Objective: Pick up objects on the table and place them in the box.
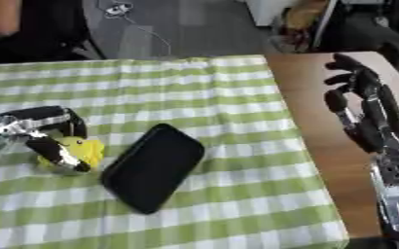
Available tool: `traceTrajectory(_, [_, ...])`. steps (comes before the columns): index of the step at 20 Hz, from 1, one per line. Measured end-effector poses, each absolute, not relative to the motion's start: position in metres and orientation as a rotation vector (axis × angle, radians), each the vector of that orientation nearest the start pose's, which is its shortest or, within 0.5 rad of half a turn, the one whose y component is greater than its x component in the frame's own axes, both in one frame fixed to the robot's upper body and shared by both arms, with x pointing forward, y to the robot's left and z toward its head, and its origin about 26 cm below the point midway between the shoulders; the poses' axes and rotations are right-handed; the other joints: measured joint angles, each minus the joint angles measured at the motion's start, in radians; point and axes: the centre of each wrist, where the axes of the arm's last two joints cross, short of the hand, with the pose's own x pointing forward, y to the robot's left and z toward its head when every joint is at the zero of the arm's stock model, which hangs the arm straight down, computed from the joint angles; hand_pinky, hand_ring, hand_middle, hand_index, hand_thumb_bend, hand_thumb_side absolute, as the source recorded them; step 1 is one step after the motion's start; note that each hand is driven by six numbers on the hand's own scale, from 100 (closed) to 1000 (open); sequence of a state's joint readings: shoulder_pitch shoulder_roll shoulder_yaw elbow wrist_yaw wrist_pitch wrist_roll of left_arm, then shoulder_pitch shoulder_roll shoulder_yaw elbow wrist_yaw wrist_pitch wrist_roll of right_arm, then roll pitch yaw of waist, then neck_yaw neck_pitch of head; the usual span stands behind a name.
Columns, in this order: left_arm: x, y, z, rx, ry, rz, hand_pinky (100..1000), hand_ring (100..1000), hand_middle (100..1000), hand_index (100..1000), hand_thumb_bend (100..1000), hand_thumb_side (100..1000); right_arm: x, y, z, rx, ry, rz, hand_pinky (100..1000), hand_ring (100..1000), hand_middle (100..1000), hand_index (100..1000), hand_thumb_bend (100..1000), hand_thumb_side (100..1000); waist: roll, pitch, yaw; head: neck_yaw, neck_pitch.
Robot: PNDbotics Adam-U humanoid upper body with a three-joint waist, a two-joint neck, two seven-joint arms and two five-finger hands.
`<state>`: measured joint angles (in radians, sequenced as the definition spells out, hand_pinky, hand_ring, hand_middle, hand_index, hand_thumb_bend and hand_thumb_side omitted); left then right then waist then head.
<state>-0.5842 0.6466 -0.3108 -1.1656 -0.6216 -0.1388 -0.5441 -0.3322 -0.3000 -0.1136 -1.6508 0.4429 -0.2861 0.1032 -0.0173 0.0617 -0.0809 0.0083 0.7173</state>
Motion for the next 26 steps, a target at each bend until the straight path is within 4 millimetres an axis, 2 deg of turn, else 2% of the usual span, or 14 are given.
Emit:
traceTrajectory(7, [0.408, 0.344, 0.109, 0.559, -1.051, -1.616, 676, 493, 511, 637, 873, 432, 0.347, -0.307, 0.136, -0.601, -2.121, 0.724, 575, 681, 777, 934, 663, 1000, 0.0, 0.0, -0.002, 0.0, 0.0])
traceTrajectory(10, [0.407, 0.347, 0.105, 0.563, -1.029, -1.618, 579, 449, 473, 602, 777, 404, 0.347, -0.307, 0.136, -0.601, -2.121, 0.725, 575, 681, 777, 934, 663, 1000, 0.0, 0.001, -0.002, 0.0, 0.0])
traceTrajectory(11, [0.407, 0.348, 0.103, 0.564, -1.023, -1.619, 583, 451, 475, 604, 783, 407, 0.347, -0.307, 0.136, -0.601, -2.121, 0.725, 575, 681, 777, 934, 663, 1000, 0.0, 0.001, -0.002, 0.0, 0.0])
traceTrajectory(12, [0.407, 0.348, 0.102, 0.565, -1.019, -1.621, 542, 419, 453, 580, 681, 370, 0.347, -0.307, 0.136, -0.601, -2.121, 0.725, 574, 681, 777, 935, 662, 1000, 0.0, 0.001, -0.002, 0.0, 0.0])
traceTrajectory(14, [0.407, 0.347, 0.099, 0.571, -1.011, -1.625, 518, 401, 439, 564, 568, 344, 0.347, -0.307, 0.136, -0.601, -2.121, 0.725, 574, 681, 777, 935, 662, 1000, 0.001, 0.002, -0.003, 0.0, 0.0])
traceTrajectory(15, [0.407, 0.348, 0.098, 0.573, -1.005, -1.626, 500, 383, 428, 553, 480, 332, 0.347, -0.307, 0.136, -0.601, -2.121, 0.725, 574, 681, 777, 935, 662, 1000, 0.001, 0.002, -0.003, 0.0, 0.0])
traceTrajectory(19, [0.406, 0.349, 0.097, 0.591, -0.996, -1.622, 415, 292, 365, 489, 206, 329, 0.347, -0.307, 0.136, -0.601, -2.121, 0.725, 574, 681, 777, 935, 661, 1000, 0.003, 0.002, -0.003, 0.0, 0.0])
traceTrajectory(20, [0.406, 0.35, 0.096, 0.596, -0.996, -1.619, 375, 254, 340, 463, 100, 352, 0.347, -0.307, 0.136, -0.601, -2.121, 0.725, 574, 681, 777, 935, 661, 1000, 0.003, 0.002, -0.003, 0.0, 0.0])
traceTrajectory(21, [0.406, 0.35, 0.095, 0.603, -0.996, -1.615, 347, 227, 320, 444, 100, 374, 0.347, -0.307, 0.136, -0.601, -2.121, 0.725, 574, 681, 777, 935, 661, 1000, 0.003, 0.002, -0.003, 0.0, 0.0])
traceTrajectory(23, [0.405, 0.351, 0.094, 0.622, -1.004, -1.602, 255, 146, 266, 392, 100, 518, 0.347, -0.307, 0.136, -0.601, -2.121, 0.725, 574, 681, 777, 935, 661, 1000, 0.003, 0.003, -0.003, 0.0, 0.0])
traceTrajectory(24, [0.405, 0.351, 0.093, 0.635, -1.013, -1.591, 210, 112, 246, 373, 100, 503, 0.347, -0.307, 0.136, -0.601, -2.121, 0.725, 574, 681, 777, 935, 661, 1000, 0.003, 0.004, -0.003, 0.0, 0.0])
traceTrajectory(25, [0.405, 0.352, 0.093, 0.65, -1.024, -1.579, 119, 100, 208, 339, 100, 481, 0.347, -0.307, 0.136, -0.601, -2.121, 0.725, 574, 682, 777, 935, 661, 1000, 0.003, 0.004, -0.003, 0.0, 0.0])
traceTrajectory(26, [0.405, 0.352, 0.093, 0.665, -1.037, -1.565, 100, 100, 183, 315, 100, 477, 0.347, -0.307, 0.136, -0.601, -2.121, 0.725, 574, 682, 777, 935, 662, 1000, 0.003, 0.004, -0.003, 0.0, 0.0])
